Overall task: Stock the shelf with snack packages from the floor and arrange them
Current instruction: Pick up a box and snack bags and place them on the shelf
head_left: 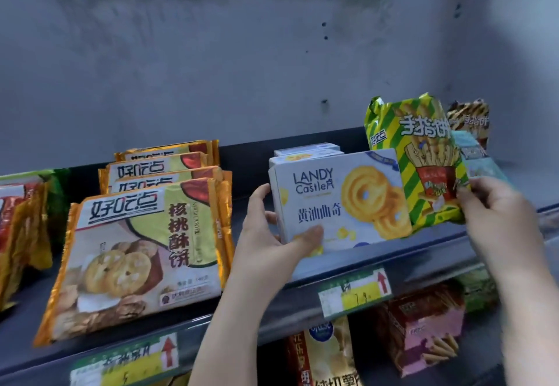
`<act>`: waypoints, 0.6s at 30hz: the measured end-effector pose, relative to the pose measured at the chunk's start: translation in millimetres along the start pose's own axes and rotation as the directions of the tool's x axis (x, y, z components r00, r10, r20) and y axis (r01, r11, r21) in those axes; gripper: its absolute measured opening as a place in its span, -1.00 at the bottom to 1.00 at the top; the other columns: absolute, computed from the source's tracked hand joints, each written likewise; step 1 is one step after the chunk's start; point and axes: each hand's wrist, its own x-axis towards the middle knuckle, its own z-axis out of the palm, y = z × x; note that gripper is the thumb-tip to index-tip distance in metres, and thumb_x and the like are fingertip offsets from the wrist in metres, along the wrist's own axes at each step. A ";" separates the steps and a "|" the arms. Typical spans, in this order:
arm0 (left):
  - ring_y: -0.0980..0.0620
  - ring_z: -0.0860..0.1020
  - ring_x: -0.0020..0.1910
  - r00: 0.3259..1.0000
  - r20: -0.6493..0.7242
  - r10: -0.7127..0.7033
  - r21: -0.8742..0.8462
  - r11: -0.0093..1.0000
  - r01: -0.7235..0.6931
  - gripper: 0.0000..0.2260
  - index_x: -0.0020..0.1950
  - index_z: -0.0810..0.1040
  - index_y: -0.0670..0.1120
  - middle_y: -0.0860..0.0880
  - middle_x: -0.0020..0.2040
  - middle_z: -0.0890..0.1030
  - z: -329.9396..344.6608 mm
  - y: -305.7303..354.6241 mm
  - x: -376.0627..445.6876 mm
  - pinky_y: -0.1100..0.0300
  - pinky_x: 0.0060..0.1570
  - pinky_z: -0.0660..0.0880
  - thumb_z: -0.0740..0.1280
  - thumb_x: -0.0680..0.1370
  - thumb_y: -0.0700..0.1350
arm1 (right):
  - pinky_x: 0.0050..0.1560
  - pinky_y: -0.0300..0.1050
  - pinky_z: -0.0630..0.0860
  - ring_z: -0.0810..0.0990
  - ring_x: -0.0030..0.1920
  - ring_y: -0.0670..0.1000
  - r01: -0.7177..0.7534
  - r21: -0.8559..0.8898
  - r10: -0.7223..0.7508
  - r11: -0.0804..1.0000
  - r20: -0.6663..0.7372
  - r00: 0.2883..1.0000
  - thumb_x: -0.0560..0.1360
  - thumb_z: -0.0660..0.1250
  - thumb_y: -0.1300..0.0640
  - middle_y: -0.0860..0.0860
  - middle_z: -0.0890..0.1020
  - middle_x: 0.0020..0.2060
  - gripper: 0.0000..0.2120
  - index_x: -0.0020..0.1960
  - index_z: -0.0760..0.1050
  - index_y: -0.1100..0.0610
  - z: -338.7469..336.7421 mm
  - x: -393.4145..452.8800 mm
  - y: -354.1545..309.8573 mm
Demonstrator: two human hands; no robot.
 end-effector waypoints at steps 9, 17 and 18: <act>-0.08 0.48 0.20 0.971 -0.155 -0.183 0.274 0.936 0.220 -0.20 0.34 0.11 -0.01 -0.11 0.29 0.42 68.0 -11.7 67.5 -0.04 0.23 0.45 0.48 0.24 -0.01 | -0.23 -0.10 0.29 0.45 -0.24 0.11 0.157 0.063 -0.159 0.986 0.027 0.987 0.55 0.19 0.20 0.11 0.51 -0.28 -0.81 0.01 0.53 0.28 8.0 74.5 30.8; -0.14 0.46 0.21 0.906 -0.387 -0.173 0.476 0.803 0.358 -0.48 0.31 0.21 -0.16 -0.16 0.24 0.49 122.5 -1.6 100.9 0.06 0.06 0.40 0.38 0.45 -0.14 | -0.21 -0.02 0.50 0.55 -0.23 0.11 0.179 0.254 -0.210 0.950 0.100 0.972 0.53 0.23 0.18 0.07 0.58 -0.25 -0.89 -0.09 0.53 0.16 -14.1 112.9 72.0; -0.16 0.45 0.23 0.889 -0.421 -0.179 0.469 0.796 0.383 -0.48 0.30 0.22 -0.17 -0.17 0.25 0.48 126.9 -1.6 102.4 0.05 0.09 0.40 0.39 0.44 -0.12 | -0.27 -0.10 0.47 0.54 -0.27 0.06 0.165 0.278 -0.202 0.946 0.111 0.973 0.53 0.24 0.19 0.06 0.58 -0.27 -0.90 -0.12 0.51 0.12 -19.4 118.0 78.0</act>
